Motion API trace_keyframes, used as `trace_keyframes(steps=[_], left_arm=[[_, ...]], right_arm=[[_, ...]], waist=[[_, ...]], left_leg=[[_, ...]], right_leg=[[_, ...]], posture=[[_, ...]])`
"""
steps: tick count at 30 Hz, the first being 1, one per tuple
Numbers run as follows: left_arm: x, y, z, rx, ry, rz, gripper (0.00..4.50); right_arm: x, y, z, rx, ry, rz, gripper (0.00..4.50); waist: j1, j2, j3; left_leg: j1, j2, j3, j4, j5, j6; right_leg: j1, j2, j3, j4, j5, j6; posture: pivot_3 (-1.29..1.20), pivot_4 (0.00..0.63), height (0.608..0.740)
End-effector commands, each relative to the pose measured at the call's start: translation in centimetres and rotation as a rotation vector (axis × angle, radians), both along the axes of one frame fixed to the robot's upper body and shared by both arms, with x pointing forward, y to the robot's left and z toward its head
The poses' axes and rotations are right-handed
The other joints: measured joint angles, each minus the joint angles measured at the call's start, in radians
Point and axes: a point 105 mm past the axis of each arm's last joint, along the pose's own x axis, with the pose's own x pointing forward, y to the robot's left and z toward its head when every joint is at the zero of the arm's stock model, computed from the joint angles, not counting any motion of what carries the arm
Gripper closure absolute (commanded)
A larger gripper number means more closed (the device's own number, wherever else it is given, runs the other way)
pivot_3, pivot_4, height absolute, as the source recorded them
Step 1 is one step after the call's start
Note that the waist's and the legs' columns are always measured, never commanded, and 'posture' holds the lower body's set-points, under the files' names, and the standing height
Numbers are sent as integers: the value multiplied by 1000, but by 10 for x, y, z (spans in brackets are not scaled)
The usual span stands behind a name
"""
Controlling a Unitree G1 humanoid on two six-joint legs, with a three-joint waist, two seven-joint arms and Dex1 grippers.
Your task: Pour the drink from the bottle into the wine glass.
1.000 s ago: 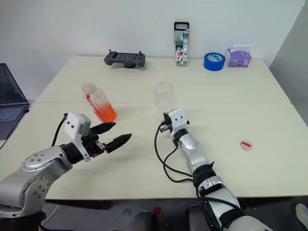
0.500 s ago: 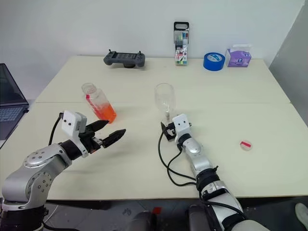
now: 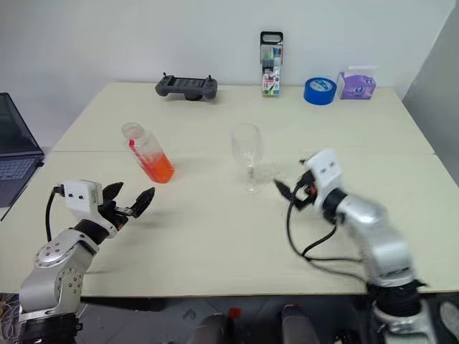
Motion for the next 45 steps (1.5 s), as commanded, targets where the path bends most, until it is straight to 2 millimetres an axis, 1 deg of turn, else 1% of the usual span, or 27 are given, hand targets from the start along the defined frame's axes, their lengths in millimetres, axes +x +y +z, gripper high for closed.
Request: trace_keyframes(steps=[1,2,3,4,6,8,11,14,18,22,24,28,30,38,41,45], left_arm=[[6,2,19,39,-80,17,0],[7,2,20,44,-81,14,0],[9,1,21,49,-81,8,0],[11,0,23,61,-84,-1,0],[13,-4,28,75,-92,-22,0],[16,-7,33,105,-100,-34,0],[23,-11,44,144,-119,-41,0],[31,-13,53,155,-134,-50,0],[40,-11,55,145,-130,-39,0],[51,-13,54,124,-134,-61,0],[54,-11,56,110,-144,-53,0],[54,-12,58,88,-163,-63,0],[50,-12,59,76,-178,-68,0],[38,-1,60,20,-209,-9,0],[38,3,56,17,-200,15,0],[41,4,53,14,-193,9,0]], right_arm=[[-21,16,69,36,-69,160,34],[-26,23,82,37,-59,204,34],[-30,30,89,29,-41,249,34],[-34,36,91,6,-26,282,34],[-36,44,88,-36,33,303,34],[-33,46,87,-39,90,297,34],[-26,46,88,-27,126,276,34],[-27,49,84,-33,144,290,34],[-28,52,83,-33,147,299,34],[-29,53,81,-34,145,294,34],[-29,52,81,-36,145,294,34],[-29,52,80,-37,146,287,34],[-28,51,78,-40,147,278,34],[-26,48,77,-43,148,260,34],[-26,48,77,-47,145,255,34],[-26,49,78,-47,141,258,34]], waist=[[0,0,0],[1,0,0],[3,-1,-1],[4,-1,-1],[5,-2,-1],[7,-2,-1],[9,-2,-1],[9,-2,-1],[6,-2,-1],[4,-2,-1],[5,-2,-1],[4,-2,-1],[4,-2,-1],[5,-2,-1],[5,-2,-1],[5,-2,-1]], left_leg=[[0,0,0,0,0,0],[0,0,-1,-1,0,0],[-1,0,-1,-1,0,0],[-1,0,-1,-2,0,0],[-3,1,-2,-2,0,1],[-5,0,-3,-1,0,1],[-6,-3,-1,0,0,1],[-6,-4,-1,0,0,1],[-6,-3,0,0,0,1],[-7,-2,0,0,0,1],[-9,-2,0,0,0,1],[-11,-1,0,1,0,1],[-11,-1,-1,1,0,1],[-12,-1,-1,1,0,1],[-12,-1,-1,1,0,1],[-12,-1,-1,1,0,1]], right_leg=[[-1,0,0,0,0,0],[-1,0,-2,1,0,0],[0,0,-3,1,0,0],[0,0,-4,0,0,0],[0,0,-5,-2,0,-1],[-1,-2,-4,-3,0,-1],[-2,-4,-2,-3,0,-1],[-2,-5,-1,-3,1,0],[-4,-4,-1,-2,1,0],[-6,-3,-1,0,1,0],[-9,-2,-2,3,1,0],[-10,-2,-1,4,1,0],[-11,-2,-1,3,1,0],[-11,-2,-2,3,1,0],[-11,-2,-2,4,1,0],[-11,-2,-2,3,1,0]], posture=[[0,150,740],[0,150,740],[0,150,740],[0,150,740],[0,150,740],[0,150,740],[0,150,740],[0,150,740],[0,150,740],[0,150,740],[0,150,740],[0,150,740],[0,150,740],[0,150,740],[0,150,740],[0,150,740]])
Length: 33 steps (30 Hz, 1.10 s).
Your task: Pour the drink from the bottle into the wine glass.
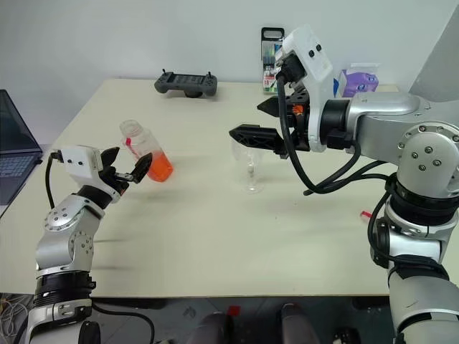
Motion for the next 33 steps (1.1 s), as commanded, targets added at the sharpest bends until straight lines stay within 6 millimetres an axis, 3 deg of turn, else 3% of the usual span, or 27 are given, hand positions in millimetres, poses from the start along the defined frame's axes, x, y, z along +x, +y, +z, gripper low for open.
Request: trace_keyframes(steps=[1,12,21,24,30,33], left_arm=[[1,1,11,2,-47,-6,0],[43,-11,18,22,-64,-92,0],[53,-14,21,24,-87,-108,0],[54,-13,23,26,-92,-106,553],[54,-11,23,27,-96,-105,2450],[54,-12,23,32,-98,-111,2748]], right_arm=[[-4,2,8,3,-50,6,34],[-2,4,8,9,-42,9,34],[-1,0,10,9,-43,-15,34],[-1,-1,10,5,-44,-22,0],[-2,-1,11,-1,-54,-25,0],[-2,1,2,-8,-53,-18,0]], waist=[[0,0,0],[0,0,0],[-1,0,0],[-1,0,0],[-1,0,0],[-1,0,0]], left_leg=[[0,0,0,0,0,0],[0,-1,1,1,0,0],[-2,0,0,1,0,0],[-2,0,0,1,0,0],[-2,0,0,1,0,0],[-3,0,0,1,0,0]], right_leg=[[0,0,0,0,0,0],[0,0,-4,0,0,0],[-2,0,-3,1,0,0],[-2,0,-3,1,0,0],[-2,0,-4,1,0,0],[-2,0,-4,1,0,0]], posture=[[0,150,740],[0,150,740],[0,150,740],[0,150,740],[0,150,740],[0,150,740]])
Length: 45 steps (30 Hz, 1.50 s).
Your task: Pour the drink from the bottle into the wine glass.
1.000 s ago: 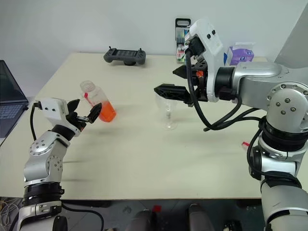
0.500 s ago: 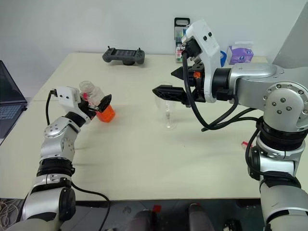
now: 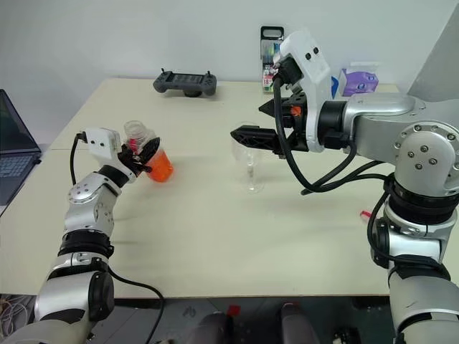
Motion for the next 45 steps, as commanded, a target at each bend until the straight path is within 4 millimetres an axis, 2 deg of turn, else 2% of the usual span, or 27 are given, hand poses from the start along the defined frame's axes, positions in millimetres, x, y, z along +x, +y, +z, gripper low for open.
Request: trace_keyframes(steps=[1,2,6,8,10,13,14,17,24,27,32,40,45], left_arm=[[1,-3,23,24,-72,-17,2749],[1,-5,25,27,-78,-25,2749],[4,-31,69,121,-166,-112,2749],[5,-47,86,213,-209,-149,2757],[6,-67,100,343,-264,-180,2757],[6,-86,111,441,-326,-201,2757],[6,-92,113,492,-349,-203,2757],[8,-114,121,640,-433,-208,2757],[11,-136,123,874,-540,-215,2757],[13,-147,122,948,-571,-228,2757],[18,-154,121,1024,-576,-231,2757],[18,-169,122,1185,-681,-207,2757],[19,-173,129,1200,-713,-186,2757]], right_arm=[[-5,-1,2,7,-74,-2,0],[-4,-3,0,9,-86,-12,0],[-5,-37,1,57,-266,-108,0],[-13,-52,-13,56,-278,-103,0],[-13,-71,-32,59,-260,-179,0],[-15,-76,-44,138,-281,-220,0],[-17,-75,-46,168,-307,-219,0],[-24,-79,-74,149,-319,-236,0],[-43,-76,-95,188,-306,-196,0],[-42,-78,-96,194,-305,-204,0],[-39,-72,-92,198,-319,-191,0],[-37,-68,-90,198,-328,-184,0],[-35,-68,-92,193,-331,-197,0]], waist=[[0,0,0],[0,-1,-1],[10,-3,1],[15,-3,1],[19,-3,1],[21,-3,0],[17,-3,0],[9,-3,1],[0,-3,1],[0,-3,1],[0,-3,1],[3,-3,1],[2,-3,1]], left_leg=[[0,0,0,0,0,0],[0,0,0,0,0,0],[-6,-1,-3,4,0,0],[-9,-2,-4,8,0,0],[-10,-3,-5,11,0,0],[-9,-5,-5,13,0,0],[-7,-5,-3,13,0,0],[-5,-5,-3,13,0,1],[-5,-5,-3,13,0,1],[-5,-6,-4,13,0,1],[-5,-12,-5,13,0,1],[-6,-13,-5,14,0,1],[-6,-13,-5,14,0,1]], right_leg=[[0,0,0,0,0,0],[0,0,0,0,0,0],[0,0,-4,-1,0,0],[0,0,-13,-1,0,0],[1,0,-15,-1,0,0],[3,-1,-13,-1,0,1],[4,-1,-11,0,0,1],[5,0,-11,2,0,2],[5,1,-11,2,0,2],[5,1,-12,2,0,2],[5,1,-12,2,0,2],[5,0,-12,1,0,2],[5,-1,-12,2,0,2]], posture=[[0,150,740],[0,150,740],[0,150,740],[0,150,740],[0,150,740],[0,150,740],[0,150,740],[0,150,740],[0,150,740],[0,150,740],[0,150,740],[0,150,740],[0,150,740]])
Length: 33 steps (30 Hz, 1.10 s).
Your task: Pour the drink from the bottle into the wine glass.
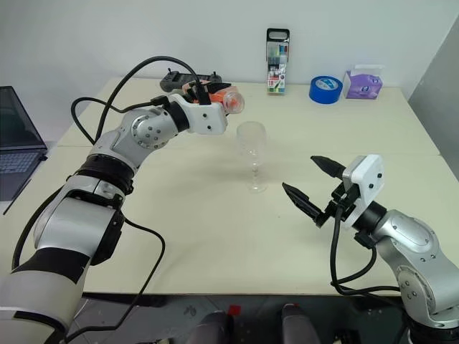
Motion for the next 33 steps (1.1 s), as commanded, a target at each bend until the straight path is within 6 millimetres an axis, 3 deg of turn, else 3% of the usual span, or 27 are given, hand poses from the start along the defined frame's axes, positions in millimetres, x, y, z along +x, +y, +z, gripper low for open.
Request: trace_keyframes(steps=[1,12,33], left_arm=[[-5,-8,29,-10,-104,-24,2757],[-5,-18,28,135,-207,-34,2757],[-7,-20,35,192,-305,-40,2757]], right_arm=[[-1,0,7,-13,-48,-13,0],[5,2,11,-12,-65,-33,0],[8,1,15,-8,-79,-59,0]], waist=[[0,0,0],[0,0,0],[0,0,0]], left_leg=[[0,0,0,0,0,0],[0,0,0,0,0,0],[0,0,0,0,0,0]], right_leg=[[0,0,0,0,0,0],[0,0,0,0,0,0],[0,0,0,1,0,0]], posture=[[0,150,740],[0,150,740],[0,150,740]])
